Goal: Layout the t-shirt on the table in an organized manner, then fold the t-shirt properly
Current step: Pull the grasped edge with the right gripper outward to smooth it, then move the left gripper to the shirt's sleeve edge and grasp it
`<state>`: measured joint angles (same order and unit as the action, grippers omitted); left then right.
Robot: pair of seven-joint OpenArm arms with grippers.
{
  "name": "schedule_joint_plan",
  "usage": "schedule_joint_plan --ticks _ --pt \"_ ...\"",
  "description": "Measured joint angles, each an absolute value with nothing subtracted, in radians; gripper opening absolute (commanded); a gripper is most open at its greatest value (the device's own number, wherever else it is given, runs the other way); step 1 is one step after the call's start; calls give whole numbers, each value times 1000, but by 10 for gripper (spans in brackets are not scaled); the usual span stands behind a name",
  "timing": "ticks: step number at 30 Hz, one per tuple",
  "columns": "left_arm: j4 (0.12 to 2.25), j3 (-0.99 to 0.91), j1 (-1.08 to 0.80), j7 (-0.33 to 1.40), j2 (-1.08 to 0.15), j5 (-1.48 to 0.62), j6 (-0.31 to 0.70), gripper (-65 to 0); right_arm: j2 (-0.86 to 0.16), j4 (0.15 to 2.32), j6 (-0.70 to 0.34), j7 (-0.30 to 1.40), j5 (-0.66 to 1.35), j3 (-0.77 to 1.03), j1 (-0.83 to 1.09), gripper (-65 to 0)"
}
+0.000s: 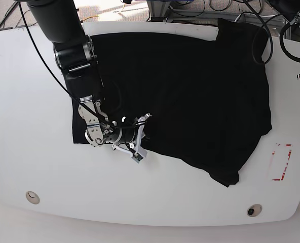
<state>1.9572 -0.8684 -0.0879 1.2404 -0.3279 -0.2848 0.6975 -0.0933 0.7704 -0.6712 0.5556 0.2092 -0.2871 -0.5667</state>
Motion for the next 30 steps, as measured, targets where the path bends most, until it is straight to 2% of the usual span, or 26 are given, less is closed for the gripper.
schedule_joint_plan --ticks 4,9,21,30 --pt "1957 -866 -88 1240 -328 -284 698 -235 -114 771 -678 554 213 -276 -566 -650" --pt "1957 -863 -86 1240 -327 -284 698 -235 -153 770 -680 570 208 -171 -559 -650" --pt "1957 -774 -86 1241 -325 -284 698 -235 -326 771 -629 562 206 22 -505 -650" --pt "1957 -713 -86 1240 -325 -285 698 -235 -373 778 -637 539 229 119 -445 -644"
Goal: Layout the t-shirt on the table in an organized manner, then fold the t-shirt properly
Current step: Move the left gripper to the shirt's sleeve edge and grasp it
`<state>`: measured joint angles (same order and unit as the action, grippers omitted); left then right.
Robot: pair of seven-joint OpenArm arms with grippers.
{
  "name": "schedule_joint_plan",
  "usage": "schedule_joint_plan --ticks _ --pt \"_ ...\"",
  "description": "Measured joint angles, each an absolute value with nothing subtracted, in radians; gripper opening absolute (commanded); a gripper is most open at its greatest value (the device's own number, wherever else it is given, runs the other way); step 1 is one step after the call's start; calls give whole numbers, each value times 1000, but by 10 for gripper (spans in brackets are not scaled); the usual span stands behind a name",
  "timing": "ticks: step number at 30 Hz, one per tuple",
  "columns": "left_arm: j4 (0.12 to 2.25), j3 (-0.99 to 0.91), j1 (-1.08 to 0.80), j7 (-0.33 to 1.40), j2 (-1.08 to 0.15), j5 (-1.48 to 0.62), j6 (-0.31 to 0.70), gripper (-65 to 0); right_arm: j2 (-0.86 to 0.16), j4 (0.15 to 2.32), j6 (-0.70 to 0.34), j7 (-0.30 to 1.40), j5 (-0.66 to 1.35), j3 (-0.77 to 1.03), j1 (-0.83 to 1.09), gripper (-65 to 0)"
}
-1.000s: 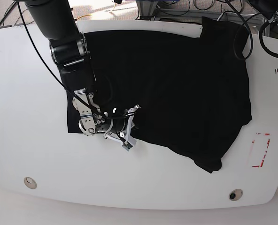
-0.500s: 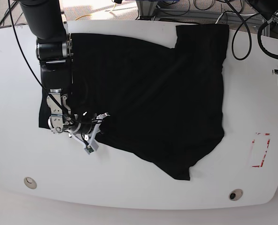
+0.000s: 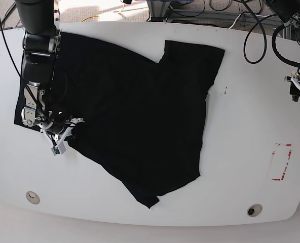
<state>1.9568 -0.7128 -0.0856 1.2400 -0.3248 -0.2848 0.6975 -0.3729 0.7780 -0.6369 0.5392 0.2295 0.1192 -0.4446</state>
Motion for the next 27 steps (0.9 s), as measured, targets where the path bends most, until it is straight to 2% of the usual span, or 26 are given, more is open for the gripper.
schedule_joint_plan --ticks 3,14,17,20,27 --pt "1957 -681 -86 1240 -324 -285 698 -235 -374 781 -636 535 229 119 -442 -602" --pt "1957 -616 -86 1240 -298 -387 698 -231 -365 830 -643 559 227 117 -435 -208" --pt "1957 -612 -86 1240 -285 -439 698 -231 -358 892 -627 610 205 114 -424 -133" --pt "1957 -596 -82 1240 -274 -470 697 -229 -358 952 -629 697 184 113 -416 -100" --pt "1957 -479 -83 1240 -220 -496 697 -229 -351 1164 -629 799 184 113 -403 -101"
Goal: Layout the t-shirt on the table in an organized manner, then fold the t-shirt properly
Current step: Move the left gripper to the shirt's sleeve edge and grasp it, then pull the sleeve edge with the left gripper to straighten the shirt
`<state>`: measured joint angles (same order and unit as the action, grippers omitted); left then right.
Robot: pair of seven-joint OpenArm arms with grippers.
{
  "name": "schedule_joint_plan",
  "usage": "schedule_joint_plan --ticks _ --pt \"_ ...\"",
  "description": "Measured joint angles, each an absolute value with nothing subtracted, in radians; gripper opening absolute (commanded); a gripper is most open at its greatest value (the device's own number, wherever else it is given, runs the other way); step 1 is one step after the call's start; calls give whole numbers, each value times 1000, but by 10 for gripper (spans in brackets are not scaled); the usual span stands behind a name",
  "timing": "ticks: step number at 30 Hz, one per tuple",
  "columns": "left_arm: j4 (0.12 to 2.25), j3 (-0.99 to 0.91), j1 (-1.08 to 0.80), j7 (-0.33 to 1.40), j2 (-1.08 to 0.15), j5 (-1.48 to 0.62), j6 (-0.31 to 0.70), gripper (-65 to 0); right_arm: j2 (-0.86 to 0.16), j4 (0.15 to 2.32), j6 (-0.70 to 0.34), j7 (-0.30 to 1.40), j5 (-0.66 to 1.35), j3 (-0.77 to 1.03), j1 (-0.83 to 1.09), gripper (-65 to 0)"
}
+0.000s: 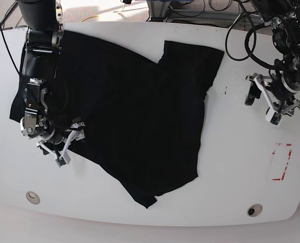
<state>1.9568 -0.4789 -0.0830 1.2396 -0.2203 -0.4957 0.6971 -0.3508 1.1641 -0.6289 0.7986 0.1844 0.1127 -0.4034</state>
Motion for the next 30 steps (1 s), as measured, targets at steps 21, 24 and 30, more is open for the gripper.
schedule_joint_plan --ticks 21,24,30 --pt "1933 -250 -140 1241 -33 -351 697 -231 -299 1513 -632 973 187 105 -319 -101" --pt "1906 -211 -136 1226 -27 -339 697 -232 -299 1516 -632 973 187 105 -310 -101" --pt "1814 -172 -133 1148 -28 -297 697 -233 -299 1517 -632 974 187 105 -298 -101"
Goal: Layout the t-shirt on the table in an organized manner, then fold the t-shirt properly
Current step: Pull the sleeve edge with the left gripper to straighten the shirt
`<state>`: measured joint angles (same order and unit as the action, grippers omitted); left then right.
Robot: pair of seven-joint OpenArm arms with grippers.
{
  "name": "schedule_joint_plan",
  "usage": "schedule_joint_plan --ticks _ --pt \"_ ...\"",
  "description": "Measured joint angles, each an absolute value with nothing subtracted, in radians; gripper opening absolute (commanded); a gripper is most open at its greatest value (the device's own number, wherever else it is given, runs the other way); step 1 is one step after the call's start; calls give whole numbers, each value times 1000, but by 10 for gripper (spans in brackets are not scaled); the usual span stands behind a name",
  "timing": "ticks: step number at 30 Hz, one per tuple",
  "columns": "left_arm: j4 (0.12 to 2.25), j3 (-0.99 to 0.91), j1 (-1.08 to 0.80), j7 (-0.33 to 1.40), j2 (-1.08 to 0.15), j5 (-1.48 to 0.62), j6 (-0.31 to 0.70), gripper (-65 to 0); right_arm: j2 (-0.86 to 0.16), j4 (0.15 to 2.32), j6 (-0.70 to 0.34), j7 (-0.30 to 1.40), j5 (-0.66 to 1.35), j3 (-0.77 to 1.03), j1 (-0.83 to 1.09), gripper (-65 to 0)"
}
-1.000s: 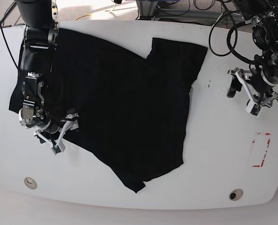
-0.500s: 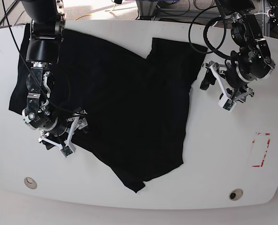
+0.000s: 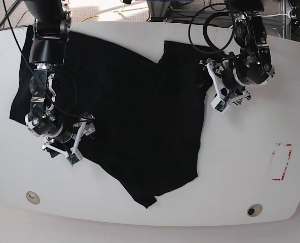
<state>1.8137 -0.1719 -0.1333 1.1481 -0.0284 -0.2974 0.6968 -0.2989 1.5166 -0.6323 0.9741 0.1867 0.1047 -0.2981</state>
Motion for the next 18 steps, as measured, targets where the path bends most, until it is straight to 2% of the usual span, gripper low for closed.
schedule_joint_plan --ticks 13,15,18 --pt "1656 -152 -121 1066 -36 -296 698 -249 -302 1518 -633 973 187 110 -300 -101" --pt "1649 -152 -119 1060 -36 -297 698 -281 -302 1518 -632 974 187 110 -300 -101" --pt "1647 -152 -119 1056 -41 -295 698 -372 -302 1520 -632 974 186 110 -300 -101"
